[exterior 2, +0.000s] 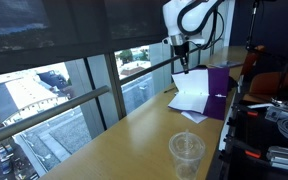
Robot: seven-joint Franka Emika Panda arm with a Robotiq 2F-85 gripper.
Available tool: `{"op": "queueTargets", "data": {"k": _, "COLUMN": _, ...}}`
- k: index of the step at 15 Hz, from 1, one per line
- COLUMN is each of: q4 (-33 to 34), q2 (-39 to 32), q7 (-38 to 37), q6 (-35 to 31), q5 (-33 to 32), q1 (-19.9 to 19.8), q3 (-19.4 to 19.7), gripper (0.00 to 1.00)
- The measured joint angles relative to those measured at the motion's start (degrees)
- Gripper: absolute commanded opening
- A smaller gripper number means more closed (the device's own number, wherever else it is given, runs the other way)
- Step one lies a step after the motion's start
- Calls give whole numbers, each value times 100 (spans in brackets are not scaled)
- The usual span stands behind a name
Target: Fold the purple folder.
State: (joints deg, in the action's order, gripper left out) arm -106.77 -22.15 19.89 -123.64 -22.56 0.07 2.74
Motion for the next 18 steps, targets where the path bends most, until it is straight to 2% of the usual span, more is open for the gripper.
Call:
{"op": "queueTargets", "data": {"k": 5, "q4": -24, "q2": 6, "q7": -127, "q6": -671, "q5": -1, "q1": 13, "q3": -15, "gripper": 0}}
{"op": "queueTargets", "data": {"k": 10, "q4": -16, "q2": 1, "q7": -271, "q6": -941, "q5": -1, "q1": 56, "q3": -72, "gripper": 0}}
{"op": "queueTargets", "data": {"k": 11, "q4": -17, "q2": -1, "q7": -293, "q6": -960, "q5": -1, "q1": 61, "q3": -83, "gripper": 26}}
{"op": "queueTargets", "data": {"k": 12, "q4": -17, "q2": -3, "q7": -321, "q6": -975, "q5": 0, "q1": 63, "q3": -98, "gripper": 27}}
{"op": "queueTargets", "data": {"k": 16, "q4": 8, "q2": -1, "q7": -504, "q6": -987, "q5": 120, "q1": 65, "q3": -153, "gripper": 55}}
{"op": "queueTargets", "data": {"k": 18, "q4": 75, "q2": 3, "q7": -496, "q6": -987, "q5": 498, "q1": 34, "q3": -187, "gripper": 70}}
